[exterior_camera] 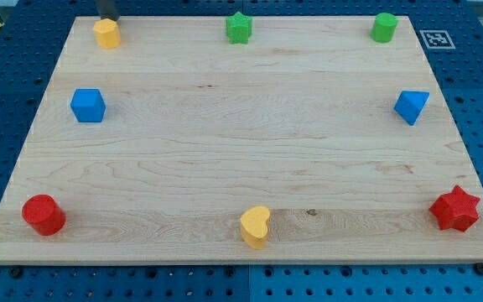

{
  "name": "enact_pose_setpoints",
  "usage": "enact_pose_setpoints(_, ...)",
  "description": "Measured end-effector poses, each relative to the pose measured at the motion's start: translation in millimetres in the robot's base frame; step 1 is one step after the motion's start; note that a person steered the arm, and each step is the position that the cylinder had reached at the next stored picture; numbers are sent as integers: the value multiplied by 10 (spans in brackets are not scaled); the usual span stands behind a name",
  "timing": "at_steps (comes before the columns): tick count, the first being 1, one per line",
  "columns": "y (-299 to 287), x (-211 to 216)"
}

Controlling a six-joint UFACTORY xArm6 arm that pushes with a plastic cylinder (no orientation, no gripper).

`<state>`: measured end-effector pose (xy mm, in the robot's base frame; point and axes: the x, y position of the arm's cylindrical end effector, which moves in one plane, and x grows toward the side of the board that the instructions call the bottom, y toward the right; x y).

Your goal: Move the yellow hexagon towards the center

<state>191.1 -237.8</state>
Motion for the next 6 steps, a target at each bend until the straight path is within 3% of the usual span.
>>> enact_pose_setpoints(2, -502, 4)
enact_pose_setpoints(3, -482, 35)
enact_pose_setpoints(6, 619, 674)
